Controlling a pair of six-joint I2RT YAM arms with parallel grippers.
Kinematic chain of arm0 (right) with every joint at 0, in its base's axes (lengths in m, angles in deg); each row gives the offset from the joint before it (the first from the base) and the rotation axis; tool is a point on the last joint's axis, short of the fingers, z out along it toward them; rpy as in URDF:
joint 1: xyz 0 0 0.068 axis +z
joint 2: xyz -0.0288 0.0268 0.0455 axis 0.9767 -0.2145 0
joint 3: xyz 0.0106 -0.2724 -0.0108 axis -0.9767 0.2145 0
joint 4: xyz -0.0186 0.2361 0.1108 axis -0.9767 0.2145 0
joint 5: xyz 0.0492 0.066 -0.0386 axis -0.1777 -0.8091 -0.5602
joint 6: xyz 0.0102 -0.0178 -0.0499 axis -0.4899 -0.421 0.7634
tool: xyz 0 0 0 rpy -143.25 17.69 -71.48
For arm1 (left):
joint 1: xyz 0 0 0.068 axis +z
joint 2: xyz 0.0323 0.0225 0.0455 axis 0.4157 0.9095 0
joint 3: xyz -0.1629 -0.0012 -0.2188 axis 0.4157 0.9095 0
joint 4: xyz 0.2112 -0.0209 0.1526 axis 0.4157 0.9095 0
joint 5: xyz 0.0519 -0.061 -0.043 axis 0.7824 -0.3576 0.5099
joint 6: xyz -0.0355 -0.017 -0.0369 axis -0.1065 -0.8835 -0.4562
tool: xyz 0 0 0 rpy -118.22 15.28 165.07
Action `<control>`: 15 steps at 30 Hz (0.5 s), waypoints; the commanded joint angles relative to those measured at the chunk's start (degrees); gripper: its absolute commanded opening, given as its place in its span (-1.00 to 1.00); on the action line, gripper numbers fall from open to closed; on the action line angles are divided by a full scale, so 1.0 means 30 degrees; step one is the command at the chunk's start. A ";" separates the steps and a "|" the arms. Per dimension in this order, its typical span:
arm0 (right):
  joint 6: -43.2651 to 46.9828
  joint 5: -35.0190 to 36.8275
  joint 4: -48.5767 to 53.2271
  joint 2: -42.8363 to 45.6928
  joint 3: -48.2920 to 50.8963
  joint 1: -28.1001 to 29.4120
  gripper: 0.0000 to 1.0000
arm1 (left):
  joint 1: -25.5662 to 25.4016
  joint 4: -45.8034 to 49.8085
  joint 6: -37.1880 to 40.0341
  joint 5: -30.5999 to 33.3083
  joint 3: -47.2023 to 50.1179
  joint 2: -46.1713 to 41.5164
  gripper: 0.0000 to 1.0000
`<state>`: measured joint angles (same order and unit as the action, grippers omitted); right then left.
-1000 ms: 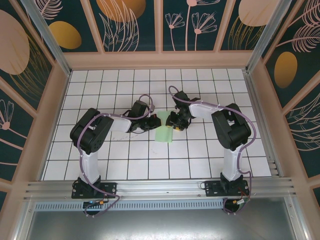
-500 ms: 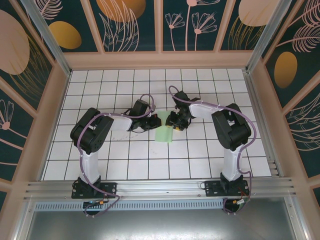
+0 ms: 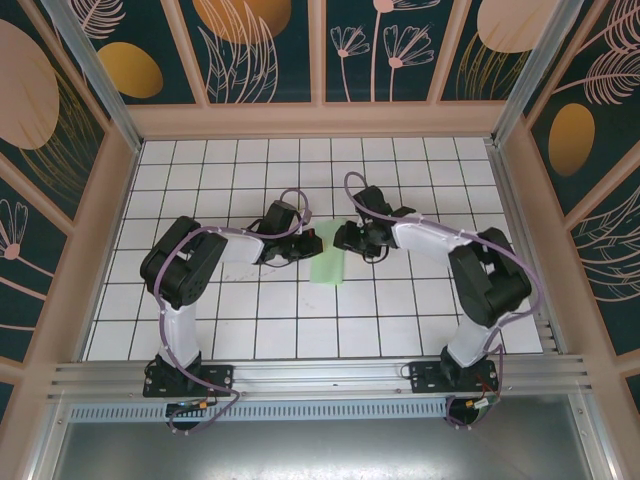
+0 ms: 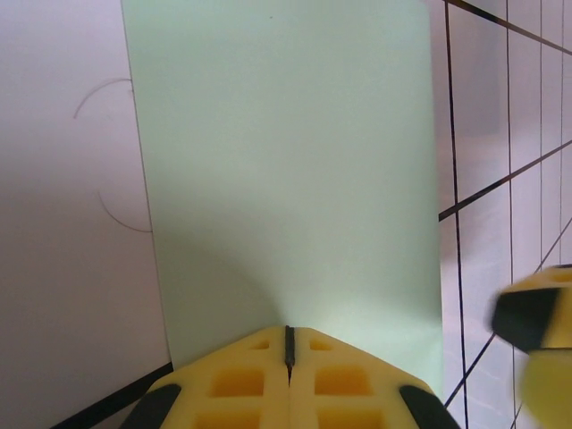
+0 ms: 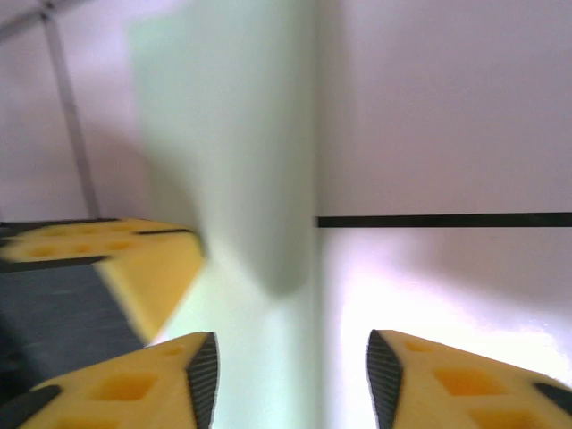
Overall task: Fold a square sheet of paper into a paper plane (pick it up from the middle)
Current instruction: Hold the square sheet of paper at the center of the table.
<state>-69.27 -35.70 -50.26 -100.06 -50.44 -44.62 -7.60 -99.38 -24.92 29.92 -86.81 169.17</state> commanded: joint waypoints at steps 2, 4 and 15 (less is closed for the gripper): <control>-0.0402 0.0065 -0.2087 0.0937 0.0333 0.0102 -0.27 | 0.0026 0.3234 0.0371 0.2450 0.1404 0.1969 -1.00; -0.0535 0.0062 -0.2500 0.0825 0.0279 0.0204 -0.48 | 0.0021 0.3396 0.0519 0.2612 0.1446 0.1939 -1.00; -0.0930 -0.1304 -0.3387 -0.2081 -0.0689 0.0719 -1.00 | 0.0016 0.3522 0.0401 0.2905 0.1603 0.2049 -1.00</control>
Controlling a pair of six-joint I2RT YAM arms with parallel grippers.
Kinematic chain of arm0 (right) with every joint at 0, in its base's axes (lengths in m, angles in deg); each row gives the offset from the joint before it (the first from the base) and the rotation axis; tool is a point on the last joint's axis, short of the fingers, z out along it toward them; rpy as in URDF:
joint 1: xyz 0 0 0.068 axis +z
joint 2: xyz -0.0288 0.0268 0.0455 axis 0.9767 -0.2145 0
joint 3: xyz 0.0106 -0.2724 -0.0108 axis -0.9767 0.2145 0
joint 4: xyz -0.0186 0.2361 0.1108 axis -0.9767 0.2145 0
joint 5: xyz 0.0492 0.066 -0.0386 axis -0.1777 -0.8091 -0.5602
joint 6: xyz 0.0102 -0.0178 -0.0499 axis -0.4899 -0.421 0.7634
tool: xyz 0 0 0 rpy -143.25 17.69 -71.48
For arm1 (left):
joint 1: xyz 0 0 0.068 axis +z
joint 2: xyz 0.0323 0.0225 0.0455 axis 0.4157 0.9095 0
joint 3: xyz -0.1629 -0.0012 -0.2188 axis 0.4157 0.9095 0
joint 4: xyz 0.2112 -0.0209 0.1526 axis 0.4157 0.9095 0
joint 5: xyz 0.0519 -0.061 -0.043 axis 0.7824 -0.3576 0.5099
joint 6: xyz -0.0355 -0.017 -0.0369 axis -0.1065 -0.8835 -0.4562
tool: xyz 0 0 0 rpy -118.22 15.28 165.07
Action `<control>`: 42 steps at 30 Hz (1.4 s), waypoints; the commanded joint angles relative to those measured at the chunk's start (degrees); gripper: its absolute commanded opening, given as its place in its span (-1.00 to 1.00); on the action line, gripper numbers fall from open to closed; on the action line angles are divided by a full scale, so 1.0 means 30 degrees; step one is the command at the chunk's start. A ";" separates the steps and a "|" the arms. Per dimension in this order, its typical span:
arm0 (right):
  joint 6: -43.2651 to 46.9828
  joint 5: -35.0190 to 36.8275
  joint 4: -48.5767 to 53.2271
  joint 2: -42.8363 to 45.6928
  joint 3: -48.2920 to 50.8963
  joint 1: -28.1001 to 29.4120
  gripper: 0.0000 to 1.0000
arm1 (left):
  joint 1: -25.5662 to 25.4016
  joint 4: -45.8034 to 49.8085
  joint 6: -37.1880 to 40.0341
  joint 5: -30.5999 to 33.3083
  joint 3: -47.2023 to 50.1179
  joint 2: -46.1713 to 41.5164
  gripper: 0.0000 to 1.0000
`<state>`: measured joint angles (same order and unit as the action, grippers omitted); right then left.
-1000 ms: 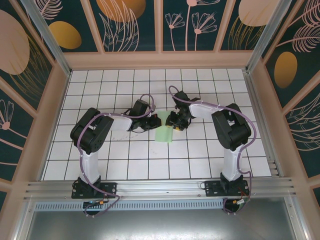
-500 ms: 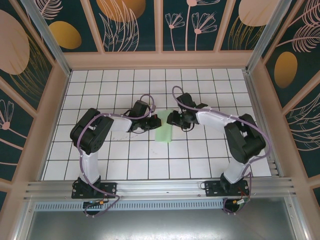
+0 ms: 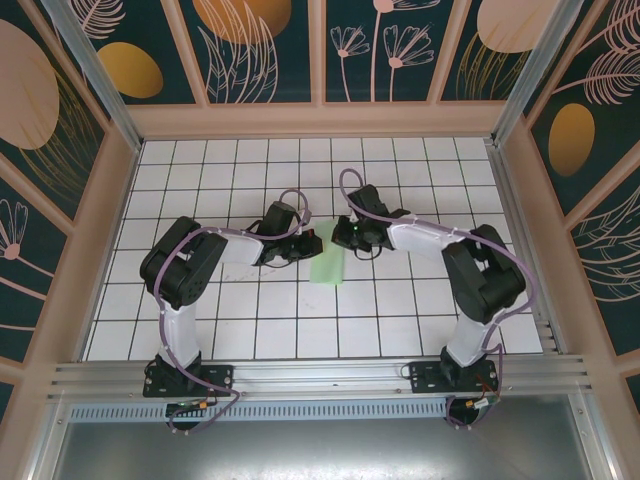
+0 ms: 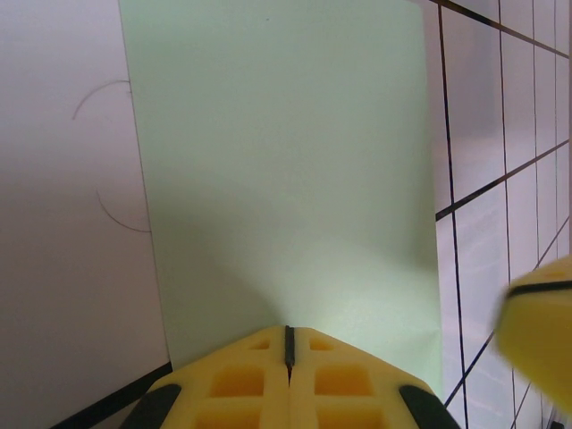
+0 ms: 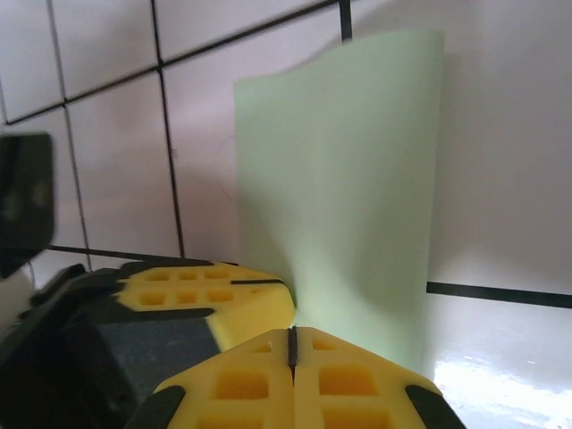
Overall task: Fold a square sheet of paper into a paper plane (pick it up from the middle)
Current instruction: Hold the square sheet of paper at the center of the table, then fold the square sheet of paper in half at the center of the table.
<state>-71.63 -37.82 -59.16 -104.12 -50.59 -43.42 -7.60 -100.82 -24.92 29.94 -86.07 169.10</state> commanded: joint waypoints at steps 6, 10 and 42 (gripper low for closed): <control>-0.0263 -0.0689 -0.0240 -0.1847 -0.0797 0.0407 -1.00 | 0.0010 0.4059 0.0268 0.3016 0.1389 0.2195 -1.00; -0.0277 -0.0720 0.0041 -0.2395 -0.0757 0.0363 -1.00 | 0.0026 0.4125 0.0230 0.3082 0.1334 0.2217 -1.00; 0.0908 -0.0859 -0.2171 0.2760 0.3360 -0.1415 -1.00 | 0.0005 0.4715 0.0624 0.3924 0.1817 0.2643 -1.00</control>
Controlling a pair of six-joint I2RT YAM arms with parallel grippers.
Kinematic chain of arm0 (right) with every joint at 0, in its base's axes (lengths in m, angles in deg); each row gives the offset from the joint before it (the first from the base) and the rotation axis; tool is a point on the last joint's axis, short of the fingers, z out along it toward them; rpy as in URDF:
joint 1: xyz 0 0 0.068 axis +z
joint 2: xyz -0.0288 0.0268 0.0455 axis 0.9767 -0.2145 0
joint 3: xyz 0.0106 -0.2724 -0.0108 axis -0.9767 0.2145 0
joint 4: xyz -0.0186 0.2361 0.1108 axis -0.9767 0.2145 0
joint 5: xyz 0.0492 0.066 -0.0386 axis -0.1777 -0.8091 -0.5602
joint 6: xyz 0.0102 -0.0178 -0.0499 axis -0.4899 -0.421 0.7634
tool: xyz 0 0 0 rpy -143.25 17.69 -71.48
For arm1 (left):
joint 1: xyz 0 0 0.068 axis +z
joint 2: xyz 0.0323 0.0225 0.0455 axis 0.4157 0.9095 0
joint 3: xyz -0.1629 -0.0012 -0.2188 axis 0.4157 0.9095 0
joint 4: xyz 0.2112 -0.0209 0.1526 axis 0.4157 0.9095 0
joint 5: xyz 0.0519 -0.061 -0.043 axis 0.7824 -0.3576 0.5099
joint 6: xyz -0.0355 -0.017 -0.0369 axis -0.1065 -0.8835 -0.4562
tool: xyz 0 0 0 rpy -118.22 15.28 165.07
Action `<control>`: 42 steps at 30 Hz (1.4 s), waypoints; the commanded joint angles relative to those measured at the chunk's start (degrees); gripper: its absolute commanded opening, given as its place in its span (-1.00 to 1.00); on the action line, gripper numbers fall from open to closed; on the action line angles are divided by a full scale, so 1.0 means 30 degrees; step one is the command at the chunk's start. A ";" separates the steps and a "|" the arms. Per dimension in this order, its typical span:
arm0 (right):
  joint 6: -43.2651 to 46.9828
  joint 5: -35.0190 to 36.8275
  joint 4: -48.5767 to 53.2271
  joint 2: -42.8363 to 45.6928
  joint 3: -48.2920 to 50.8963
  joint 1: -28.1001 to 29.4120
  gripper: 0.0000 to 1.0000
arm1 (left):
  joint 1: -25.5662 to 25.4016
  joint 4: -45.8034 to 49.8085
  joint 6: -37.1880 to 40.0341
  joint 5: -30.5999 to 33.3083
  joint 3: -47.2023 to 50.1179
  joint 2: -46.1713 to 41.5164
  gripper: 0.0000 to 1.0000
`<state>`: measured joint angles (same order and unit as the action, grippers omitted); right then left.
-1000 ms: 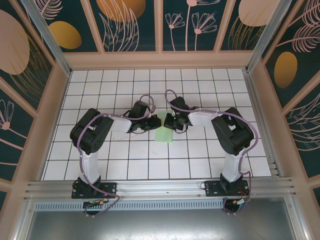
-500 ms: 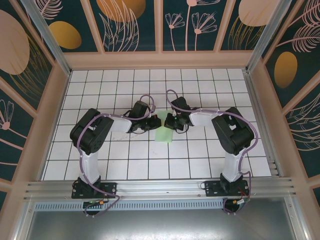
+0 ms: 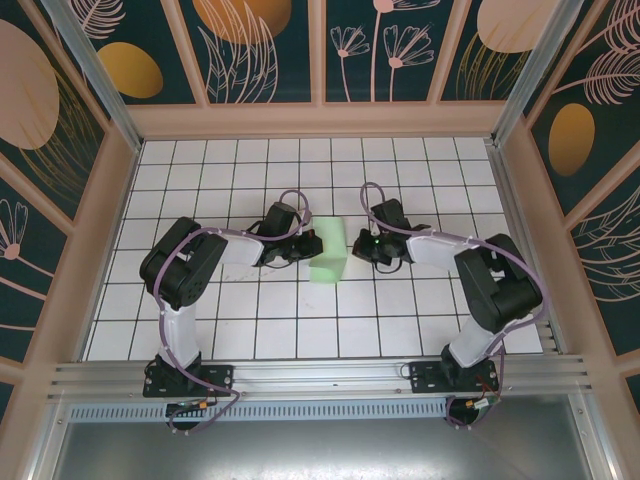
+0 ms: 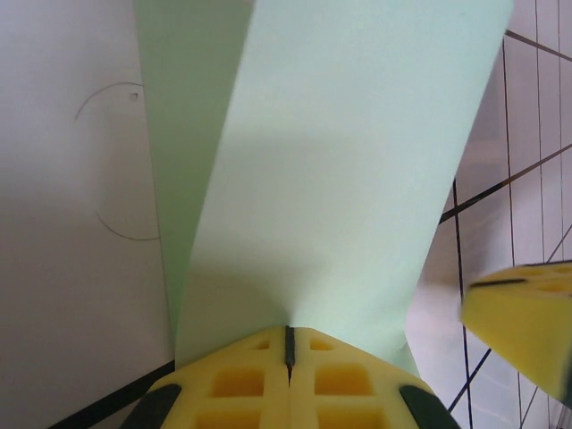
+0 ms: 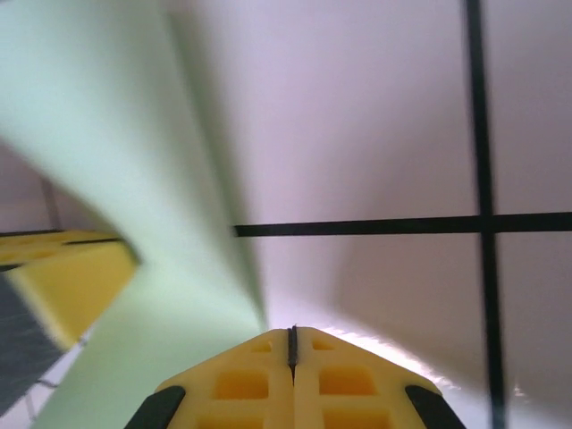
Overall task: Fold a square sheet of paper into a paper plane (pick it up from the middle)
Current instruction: Fold the square sheet of paper in half at the center of the table.
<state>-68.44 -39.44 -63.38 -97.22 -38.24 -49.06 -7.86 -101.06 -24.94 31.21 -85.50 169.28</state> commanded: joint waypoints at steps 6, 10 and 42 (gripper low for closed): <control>0.0272 -0.2017 -0.2037 -0.2448 -0.2456 0.0706 -1.00 | 0.0090 0.4729 0.0585 0.3417 0.1697 0.2578 -1.00; 0.0681 -0.2952 -0.2962 -0.3486 -0.2699 0.0706 -1.00 | 0.0090 0.4725 0.0602 0.3392 0.1668 0.2577 -1.00; 0.1223 -0.3328 -0.4987 -0.4284 -0.2577 0.0160 -1.00 | 0.0107 0.4703 0.0629 0.3326 0.2078 0.2511 -1.00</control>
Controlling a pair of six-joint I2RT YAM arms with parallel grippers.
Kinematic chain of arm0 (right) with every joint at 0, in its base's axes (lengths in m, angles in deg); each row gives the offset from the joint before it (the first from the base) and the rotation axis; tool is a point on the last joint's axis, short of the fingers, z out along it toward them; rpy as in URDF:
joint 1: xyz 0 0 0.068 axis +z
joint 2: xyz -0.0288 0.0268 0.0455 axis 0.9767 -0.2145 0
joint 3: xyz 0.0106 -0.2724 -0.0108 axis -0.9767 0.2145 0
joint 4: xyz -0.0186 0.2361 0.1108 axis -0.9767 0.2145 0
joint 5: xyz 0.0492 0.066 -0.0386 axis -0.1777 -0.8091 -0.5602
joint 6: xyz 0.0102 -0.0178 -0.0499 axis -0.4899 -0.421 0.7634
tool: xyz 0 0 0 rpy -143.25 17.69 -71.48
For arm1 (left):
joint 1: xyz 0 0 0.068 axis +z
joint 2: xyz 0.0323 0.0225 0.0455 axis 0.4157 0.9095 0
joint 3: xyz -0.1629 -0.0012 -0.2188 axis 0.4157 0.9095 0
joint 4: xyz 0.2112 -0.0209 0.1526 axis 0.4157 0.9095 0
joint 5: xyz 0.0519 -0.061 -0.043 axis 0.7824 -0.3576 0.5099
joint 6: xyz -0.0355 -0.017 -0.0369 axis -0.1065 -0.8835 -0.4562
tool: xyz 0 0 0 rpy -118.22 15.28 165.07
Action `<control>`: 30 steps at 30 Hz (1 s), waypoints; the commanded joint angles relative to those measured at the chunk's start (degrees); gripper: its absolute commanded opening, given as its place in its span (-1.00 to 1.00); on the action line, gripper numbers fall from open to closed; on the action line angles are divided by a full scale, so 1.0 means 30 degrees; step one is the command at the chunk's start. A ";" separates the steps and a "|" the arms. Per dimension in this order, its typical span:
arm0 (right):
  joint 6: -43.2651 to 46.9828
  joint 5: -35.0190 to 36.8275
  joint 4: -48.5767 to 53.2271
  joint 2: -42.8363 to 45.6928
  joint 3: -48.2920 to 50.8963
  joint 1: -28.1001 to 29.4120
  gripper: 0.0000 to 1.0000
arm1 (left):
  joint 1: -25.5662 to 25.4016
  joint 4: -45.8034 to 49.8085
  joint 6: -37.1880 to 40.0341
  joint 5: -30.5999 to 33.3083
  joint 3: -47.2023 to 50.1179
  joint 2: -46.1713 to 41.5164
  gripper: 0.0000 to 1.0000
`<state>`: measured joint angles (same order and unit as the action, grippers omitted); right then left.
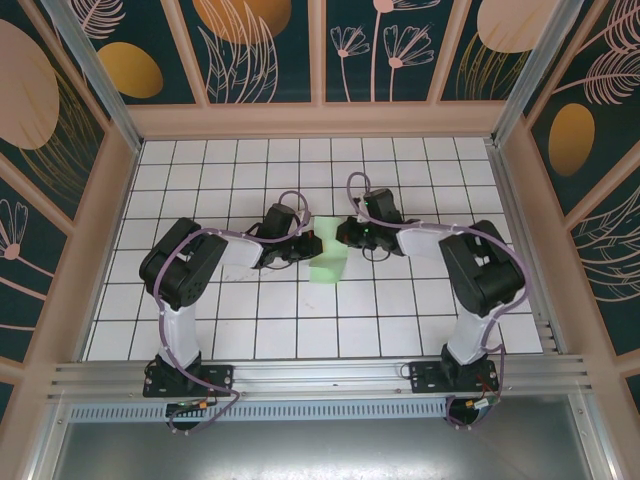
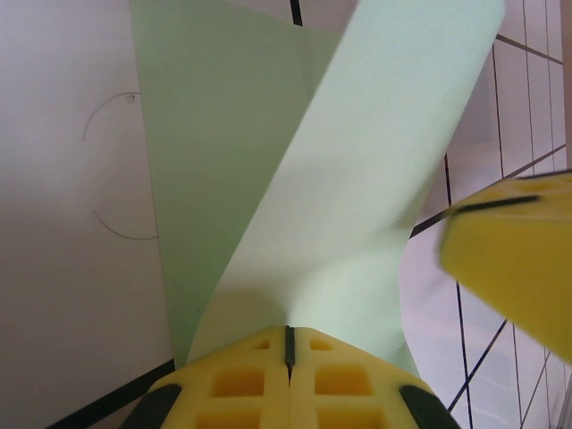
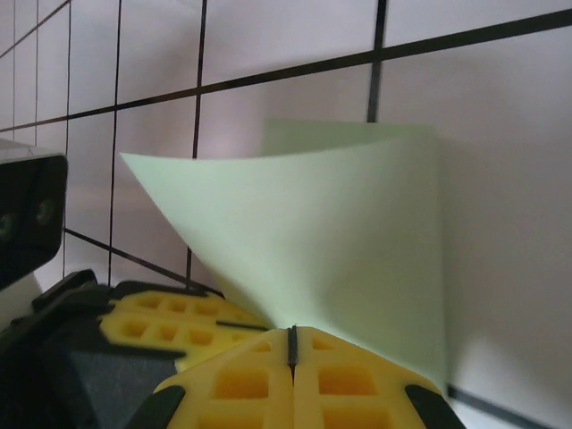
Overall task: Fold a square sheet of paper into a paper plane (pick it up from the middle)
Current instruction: Fold the square sheet of paper in half at the center of the table.
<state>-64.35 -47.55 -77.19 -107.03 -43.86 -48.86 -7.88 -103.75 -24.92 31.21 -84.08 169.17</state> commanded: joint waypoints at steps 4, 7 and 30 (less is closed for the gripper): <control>-0.0112 -0.0410 -0.0205 -0.2001 -0.1113 -0.0180 -1.00 | 0.0093 0.5658 0.0624 0.3357 0.1592 0.2547 -1.00; -0.0171 0.0125 -0.0334 -0.2183 -0.0619 -0.0832 -1.00 | 0.0101 0.5716 0.0623 0.3441 0.1680 0.2554 -1.00; -0.1422 -0.0435 -0.2693 -0.1620 -0.0533 -0.0736 -1.00 | 0.0116 0.5658 0.0620 0.3377 0.1779 0.2701 -1.00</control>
<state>-67.63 -47.66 -83.59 -109.11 -43.31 -51.11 -7.88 -104.30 -24.92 31.23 -83.77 169.12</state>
